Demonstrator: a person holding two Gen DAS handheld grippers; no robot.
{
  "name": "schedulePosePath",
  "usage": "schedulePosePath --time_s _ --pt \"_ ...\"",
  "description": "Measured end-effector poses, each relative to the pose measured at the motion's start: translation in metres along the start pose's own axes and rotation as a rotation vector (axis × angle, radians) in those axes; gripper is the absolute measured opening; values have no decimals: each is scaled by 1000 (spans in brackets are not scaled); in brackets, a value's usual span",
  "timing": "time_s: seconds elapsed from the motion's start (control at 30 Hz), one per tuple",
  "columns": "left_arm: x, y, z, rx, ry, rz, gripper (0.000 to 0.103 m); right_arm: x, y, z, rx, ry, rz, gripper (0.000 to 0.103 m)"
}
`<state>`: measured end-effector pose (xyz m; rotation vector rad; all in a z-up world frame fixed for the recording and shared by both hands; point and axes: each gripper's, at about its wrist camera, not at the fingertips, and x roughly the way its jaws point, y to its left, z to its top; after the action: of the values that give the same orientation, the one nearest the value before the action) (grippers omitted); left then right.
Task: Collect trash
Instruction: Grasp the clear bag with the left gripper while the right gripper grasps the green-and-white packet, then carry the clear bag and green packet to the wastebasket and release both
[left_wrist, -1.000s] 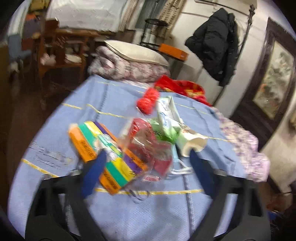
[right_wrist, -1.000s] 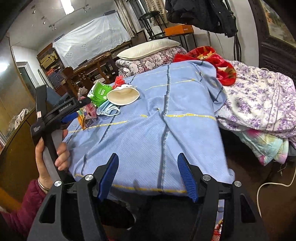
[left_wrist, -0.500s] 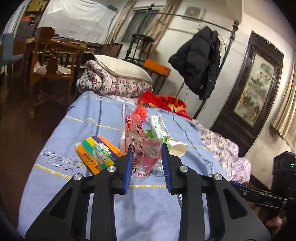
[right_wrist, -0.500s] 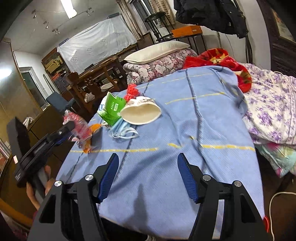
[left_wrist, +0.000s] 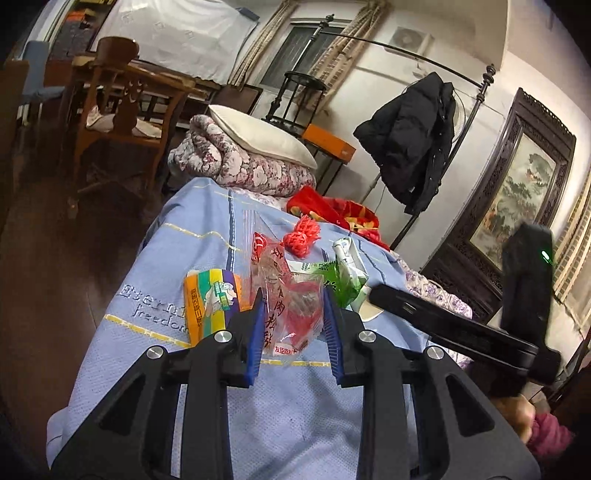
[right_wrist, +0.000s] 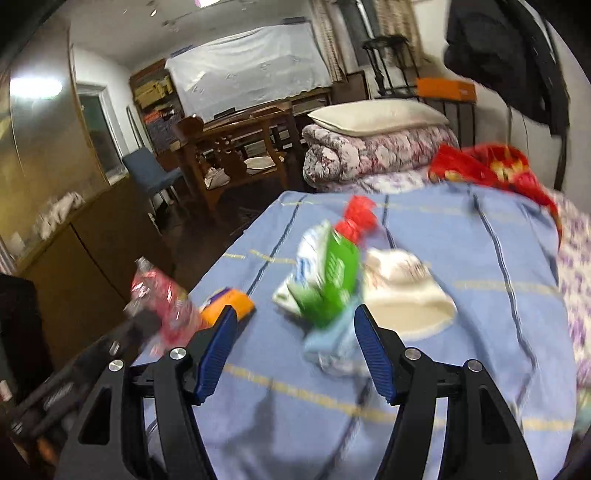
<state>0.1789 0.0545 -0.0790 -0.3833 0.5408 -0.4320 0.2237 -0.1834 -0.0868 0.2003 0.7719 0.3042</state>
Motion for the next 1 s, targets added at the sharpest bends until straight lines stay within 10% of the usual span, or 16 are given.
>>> schedulePosePath --time_s 0.07,0.13,0.17,0.53,1.0 --pt "2 1 0 -8 10 -16 30 13 9 5 -41 -1 -53 65" --pt "4 1 1 -8 15 -25 30 29 13 7 -74 22 -115 27" --pt "4 1 2 -11 18 -38 30 37 12 7 -78 49 -129 24" --pt "-12 -33 -11 55 3 -209 30 -59 -5 4 -8 -134 -60 23" --pt "-44 -77 -69 156 61 -121 30 -162 -54 -46 62 -177 -104 23"
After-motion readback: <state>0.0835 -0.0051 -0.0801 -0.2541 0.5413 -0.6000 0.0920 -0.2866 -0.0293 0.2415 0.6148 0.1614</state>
